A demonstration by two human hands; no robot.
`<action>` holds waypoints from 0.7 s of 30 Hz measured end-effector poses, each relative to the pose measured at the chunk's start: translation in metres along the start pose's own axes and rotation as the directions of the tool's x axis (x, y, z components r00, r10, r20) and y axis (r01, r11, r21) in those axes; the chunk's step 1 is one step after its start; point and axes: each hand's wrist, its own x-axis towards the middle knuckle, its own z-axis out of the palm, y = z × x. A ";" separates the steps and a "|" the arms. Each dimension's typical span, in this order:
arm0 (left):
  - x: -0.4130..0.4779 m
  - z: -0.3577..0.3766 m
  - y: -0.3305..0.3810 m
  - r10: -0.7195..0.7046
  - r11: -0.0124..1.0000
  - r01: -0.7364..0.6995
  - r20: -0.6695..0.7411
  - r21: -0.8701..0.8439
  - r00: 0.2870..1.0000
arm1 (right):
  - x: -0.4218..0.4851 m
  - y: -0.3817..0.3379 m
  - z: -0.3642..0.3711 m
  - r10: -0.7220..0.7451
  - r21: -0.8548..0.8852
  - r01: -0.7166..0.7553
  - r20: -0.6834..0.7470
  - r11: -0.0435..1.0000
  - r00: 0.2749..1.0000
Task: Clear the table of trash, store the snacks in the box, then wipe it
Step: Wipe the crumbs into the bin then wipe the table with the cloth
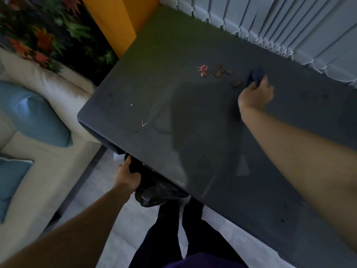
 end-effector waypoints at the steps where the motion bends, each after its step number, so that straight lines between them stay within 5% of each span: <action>1: 0.002 -0.001 0.000 -0.005 1.000 0.005 0.003 0.000 1.000 | 0.000 -0.004 0.006 -0.102 -0.004 0.102 0.050 0.995 0.994; 5: 0.009 -0.003 -0.002 -0.017 1.000 0.017 0.011 -0.017 1.000 | -0.010 -0.012 0.024 -0.425 0.116 0.410 0.174 0.905 0.888; 8: 0.014 -0.006 -0.004 -0.010 0.999 0.010 0.014 -0.031 1.000 | 0.007 -0.024 0.035 -0.259 0.139 0.265 -0.059 0.954 0.964; 11: 0.020 -0.008 -0.006 -0.011 0.999 0.012 0.022 -0.038 1.000 | 0.028 -0.041 0.047 -0.147 0.022 0.146 0.014 0.989 0.989; 14: 0.025 -0.009 -0.007 -0.020 1.000 0.021 0.032 -0.020 0.999 | 0.030 -0.052 0.060 -0.291 -0.041 0.303 0.177 0.952 0.940; 18: 0.028 -0.009 -0.008 -0.031 0.999 0.031 0.051 -0.009 0.998 | 0.006 -0.052 0.066 -0.577 0.084 0.593 0.375 0.800 0.725; 21: 0.028 -0.009 -0.010 -0.021 1.000 0.021 0.047 -0.001 0.999 | 0.002 -0.055 0.066 -0.575 0.128 0.563 0.263 0.817 0.775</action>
